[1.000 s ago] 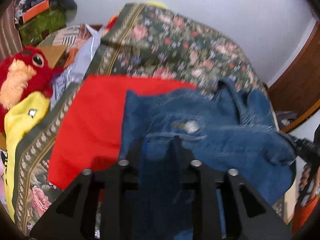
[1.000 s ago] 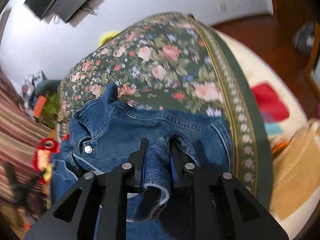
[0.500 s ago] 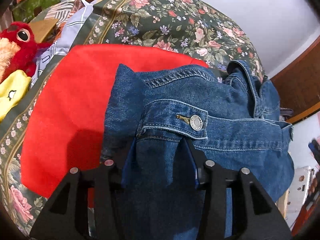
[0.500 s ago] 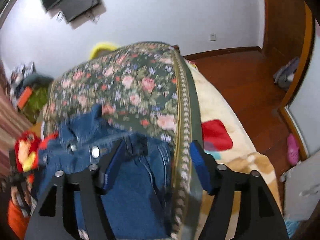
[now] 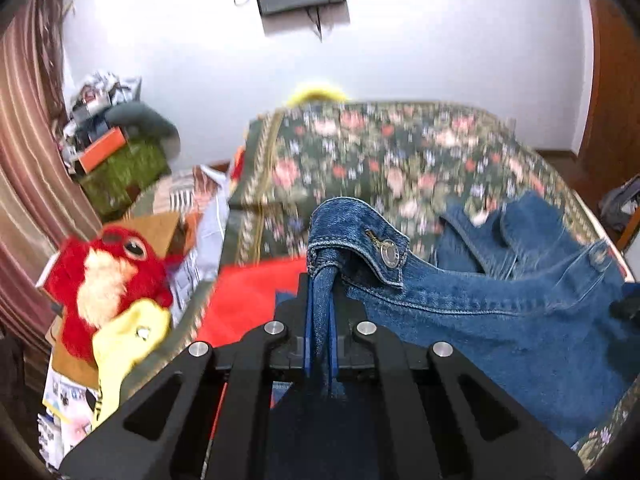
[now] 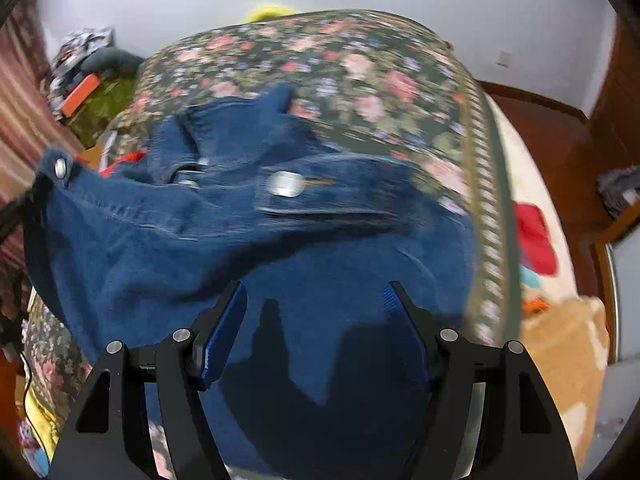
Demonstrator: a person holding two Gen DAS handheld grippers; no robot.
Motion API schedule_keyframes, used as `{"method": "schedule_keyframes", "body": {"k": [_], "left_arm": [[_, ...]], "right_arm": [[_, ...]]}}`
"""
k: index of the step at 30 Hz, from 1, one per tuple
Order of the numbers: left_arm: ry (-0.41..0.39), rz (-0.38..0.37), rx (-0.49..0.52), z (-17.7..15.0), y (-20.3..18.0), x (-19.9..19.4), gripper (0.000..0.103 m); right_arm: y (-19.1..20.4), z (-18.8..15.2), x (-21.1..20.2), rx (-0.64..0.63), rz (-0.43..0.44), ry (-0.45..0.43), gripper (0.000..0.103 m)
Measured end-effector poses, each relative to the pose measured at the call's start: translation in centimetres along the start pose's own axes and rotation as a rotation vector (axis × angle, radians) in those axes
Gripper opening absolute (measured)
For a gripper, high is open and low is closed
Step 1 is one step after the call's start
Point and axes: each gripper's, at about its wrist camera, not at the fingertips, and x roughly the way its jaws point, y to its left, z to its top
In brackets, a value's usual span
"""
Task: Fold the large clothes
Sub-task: 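Fold the held hem up toward the collar with both tools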
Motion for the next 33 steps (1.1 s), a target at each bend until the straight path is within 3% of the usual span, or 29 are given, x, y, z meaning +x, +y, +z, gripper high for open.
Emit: {"method": "schedule_keyframes", "body": {"k": [4,7,9,11,15,18,22,23,33], "left_arm": [[0.025,0.014,-0.018,-0.3,0.3,1.7,0.007],[0.114,0.008,-0.055,-2.0,1.1,4.8,0.008],[0.198,-0.005,-0.086,-3.8,1.8,7.2,0.009],[0.253,-0.01,-0.087,-5.3,2.2,8.9,0.015],[0.269,-0.038,-0.053,-7.1,2.0,8.9,0.019],[0.257,-0.043,-0.003,-7.7,1.5,7.5,0.033],[0.242,-0.04,0.026,-8.4,1.1,5.5,0.078],[0.239,-0.04,0.032,-8.8,1.0,5.0,0.084],[0.297,-0.07,-0.064,-13.5,2.5,1.8,0.094]], "right_arm": [[2.1,0.5,1.9,-0.051,-0.023,0.007,0.067],[2.1,0.3,4.1,-0.048,-0.065,0.048,0.067],[1.6,-0.1,5.0,-0.035,-0.077,0.06,0.079],[1.2,-0.4,4.9,-0.029,-0.083,0.044,0.084],[1.0,-1.0,4.2,-0.038,-0.098,0.051,0.086],[0.9,-2.0,3.1,-0.064,-0.144,0.035,0.088],[0.1,-3.3,2.0,-0.057,-0.184,0.042,0.098],[-0.1,-3.7,1.7,-0.056,-0.187,0.045,0.098],[-0.5,-7.2,-1.5,-0.097,-0.235,0.057,0.098]]}}
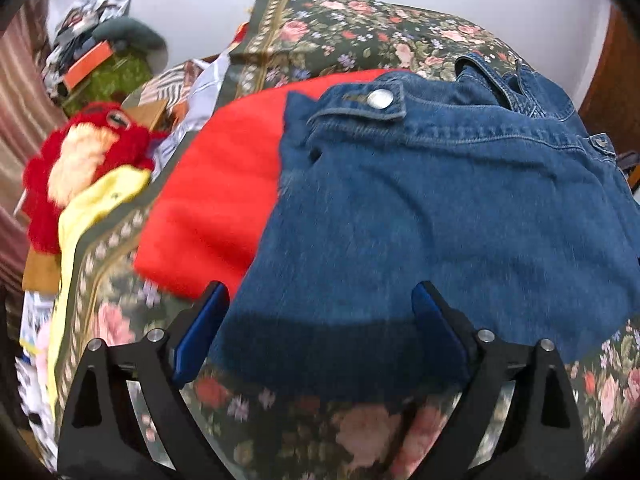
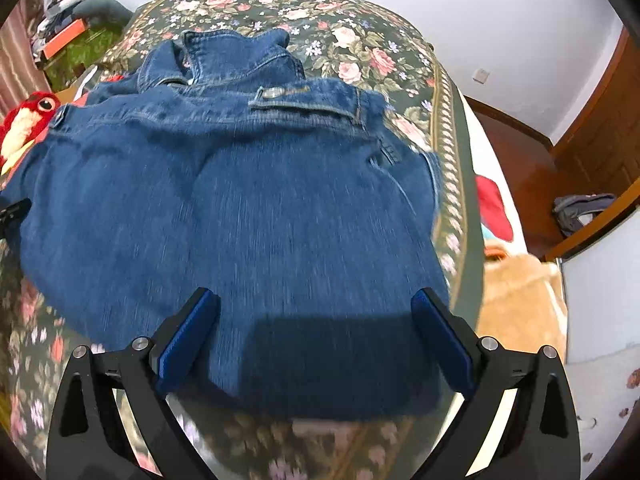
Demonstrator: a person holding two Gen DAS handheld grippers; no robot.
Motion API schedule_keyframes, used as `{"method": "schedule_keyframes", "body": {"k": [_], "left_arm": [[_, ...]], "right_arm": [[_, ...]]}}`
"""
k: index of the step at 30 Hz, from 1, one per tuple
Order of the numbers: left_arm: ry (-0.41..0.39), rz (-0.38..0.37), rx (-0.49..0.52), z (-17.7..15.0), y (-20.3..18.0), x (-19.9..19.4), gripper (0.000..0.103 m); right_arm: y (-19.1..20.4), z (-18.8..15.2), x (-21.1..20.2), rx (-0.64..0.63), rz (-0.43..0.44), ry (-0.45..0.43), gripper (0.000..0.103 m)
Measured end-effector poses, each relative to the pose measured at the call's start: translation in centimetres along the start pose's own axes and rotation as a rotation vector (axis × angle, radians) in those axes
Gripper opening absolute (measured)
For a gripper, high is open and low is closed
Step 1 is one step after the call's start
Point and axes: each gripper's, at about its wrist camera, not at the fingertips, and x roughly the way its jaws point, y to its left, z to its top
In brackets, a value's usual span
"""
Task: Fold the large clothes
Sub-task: 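Fold the held hem up toward the collar with both tools, then release the hem with both tools and smooth the folded jacket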
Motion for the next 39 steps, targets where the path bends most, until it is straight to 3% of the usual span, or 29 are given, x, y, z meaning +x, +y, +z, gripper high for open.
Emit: {"method": "schedule_keyframes", "body": {"k": [4,10,13,17,20,25,33,39], "left_arm": [[0.018,-0.022,-0.075,-1.6,1.0,-0.9,0.095],[0.052,-0.029,-0.177,-4.5,2.4,-2.4,0.095],[0.055,-0.004,-0.194,-5.4,3.0,-3.3,0.095],[0.039,-0.039,-0.254,-6.1,4.1,-4.8,0.095],[0.029,-0.116,-0.302,-6.3,4.3,-5.6,0.095],[0.078,-0.323,-0.399,-6.2,4.0,-4.1,0.095],[0.148,-0.467,-0.571,-5.3,3.9,0.7,0.095],[0.11,-0.469,-0.598,-3.8,3.8,1.9,0.095]], "right_arm": [[-0.2,-1.2,-0.9,0.005,-0.03,0.005,0.099],[0.0,-2.7,-2.2,0.024,-0.005,0.041,0.099],[0.9,-3.0,-3.0,-0.012,-0.014,0.028,0.099],[2.6,-2.4,-4.9,-0.053,0.005,-0.026,0.099],[3.8,-1.6,-5.8,-0.068,0.03,-0.069,0.099],[6.4,-0.1,-5.8,-0.098,0.074,-0.105,0.099],[9.8,0.4,-2.1,-0.152,0.114,-0.049,0.099],[9.3,0.2,0.6,-0.118,0.144,0.018,0.1]]}}
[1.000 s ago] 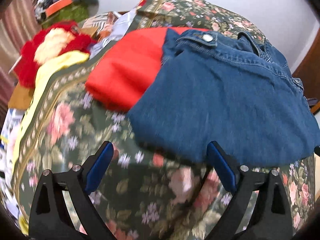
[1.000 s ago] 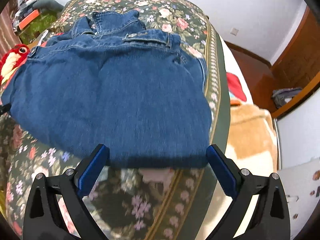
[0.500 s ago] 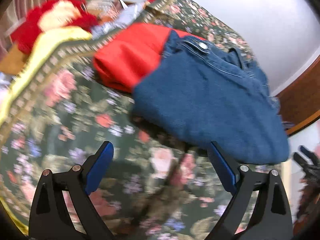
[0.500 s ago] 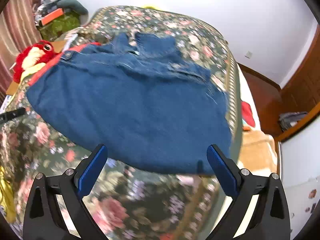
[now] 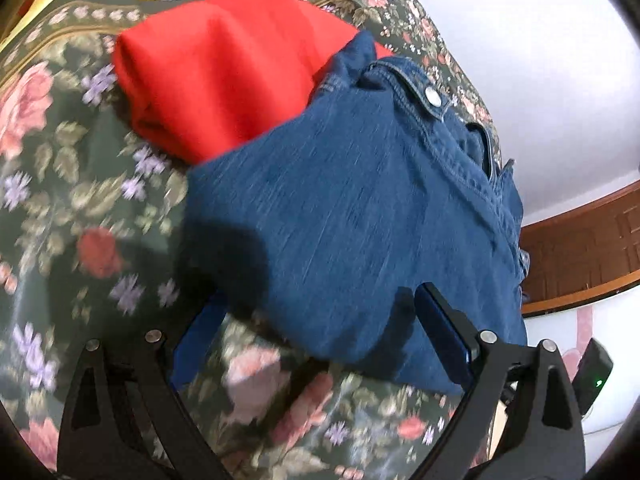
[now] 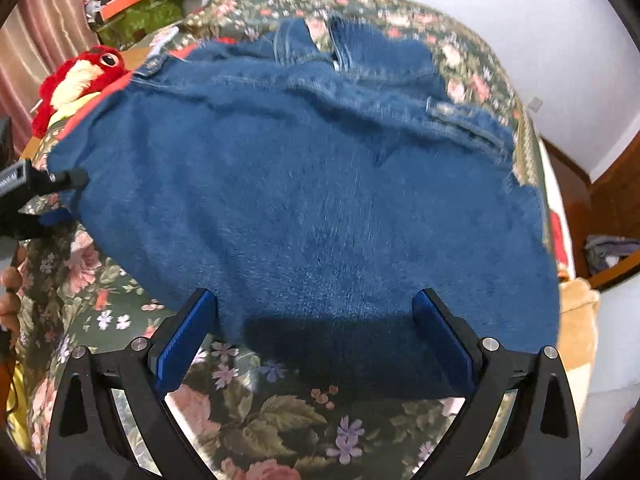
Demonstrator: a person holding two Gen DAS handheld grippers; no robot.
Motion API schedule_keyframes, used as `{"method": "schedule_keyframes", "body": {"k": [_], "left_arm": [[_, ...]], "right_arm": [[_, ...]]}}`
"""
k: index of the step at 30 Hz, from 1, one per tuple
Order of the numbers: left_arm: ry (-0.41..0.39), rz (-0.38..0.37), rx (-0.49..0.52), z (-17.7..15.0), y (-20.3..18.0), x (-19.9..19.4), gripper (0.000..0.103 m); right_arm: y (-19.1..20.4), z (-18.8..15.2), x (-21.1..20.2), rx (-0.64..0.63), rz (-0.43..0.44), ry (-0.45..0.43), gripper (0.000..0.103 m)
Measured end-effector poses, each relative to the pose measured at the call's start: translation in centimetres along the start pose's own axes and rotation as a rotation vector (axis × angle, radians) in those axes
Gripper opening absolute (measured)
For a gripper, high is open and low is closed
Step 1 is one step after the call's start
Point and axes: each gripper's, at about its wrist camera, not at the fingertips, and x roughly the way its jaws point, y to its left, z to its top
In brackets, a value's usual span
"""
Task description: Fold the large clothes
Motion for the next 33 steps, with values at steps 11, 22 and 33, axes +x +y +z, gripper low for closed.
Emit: {"method": "schedule_keyframes", "body": {"k": [11,22,33], "left_arm": [[-0.132,0.053,0.104,0.2,-3.0,-1.6,0.061],[-0.163,-0.053,0.015,2.5,-1.2,-1.4,0.061],[-0.246,0.007,0.163,1.4,-4.8,-5.0,0.021]], "right_arm": [[-0.2,-0.1,0.1,0.007,0.004,-0.027,0.103],[-0.3,-0.2,0.1,0.008,0.002,-0.03,0.103],[-0.5,1.0,-0.7,0.068,-0.01,0.022,0.103]]}}
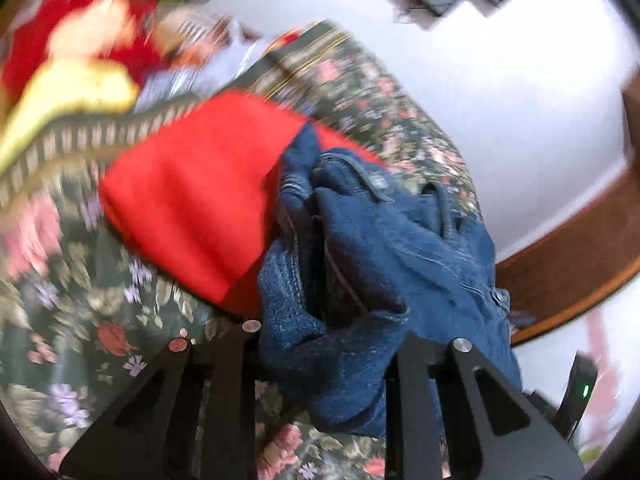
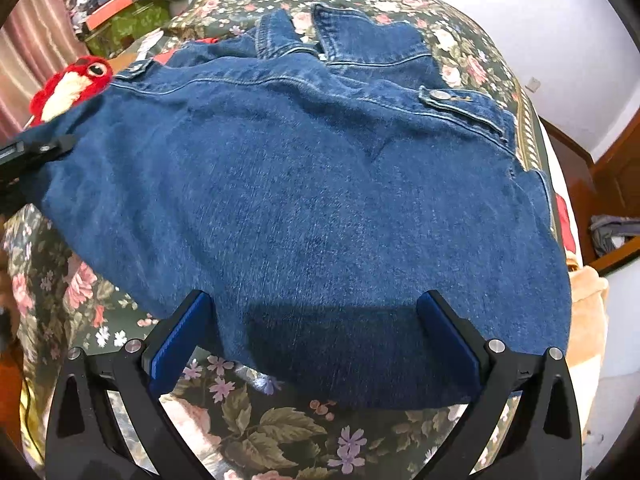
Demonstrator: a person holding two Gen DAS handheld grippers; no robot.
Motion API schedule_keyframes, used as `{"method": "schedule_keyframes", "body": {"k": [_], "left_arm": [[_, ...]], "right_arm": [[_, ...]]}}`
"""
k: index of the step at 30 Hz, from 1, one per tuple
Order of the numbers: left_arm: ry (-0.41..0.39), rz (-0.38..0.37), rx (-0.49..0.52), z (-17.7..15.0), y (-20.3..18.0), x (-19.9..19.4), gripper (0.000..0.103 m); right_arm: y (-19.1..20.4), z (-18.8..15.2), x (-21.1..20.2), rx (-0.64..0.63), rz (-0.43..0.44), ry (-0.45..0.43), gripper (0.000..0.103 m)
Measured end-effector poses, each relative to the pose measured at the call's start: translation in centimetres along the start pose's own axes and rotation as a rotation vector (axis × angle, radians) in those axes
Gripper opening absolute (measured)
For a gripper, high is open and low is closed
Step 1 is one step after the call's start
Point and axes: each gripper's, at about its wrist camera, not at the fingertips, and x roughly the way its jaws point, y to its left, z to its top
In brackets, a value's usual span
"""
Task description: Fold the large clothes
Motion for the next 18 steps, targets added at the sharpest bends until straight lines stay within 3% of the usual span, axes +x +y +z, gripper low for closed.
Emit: {"method": "schedule_keyframes", "body": {"k": [4,9,13,18], "left_arm": [[-0.096,-0.034,0.123,1.0,-4.0,-4.4,0.02],[-0.194,-0.103,0.164,2.7,-6.9,-9.7,0.019],[-0.257,-0.091,0.201,3.3,-7.8,-11.9,0.018],[-0.218,-0.021,0.249,3.0,-8.5,-10.8,0.018]], "right_arm": [[0.0,1.0,-1.6,0.046,0.017,-0.034,0.103],[1.4,2.2,-3.0,0.116,0.057,-0.086,0.103],[4.3,2.1,-0.7,0.12,0.16,-0.014,0.103],[8.1,1.1,2.8,0.066,0.216,0.066,0.103]]}}
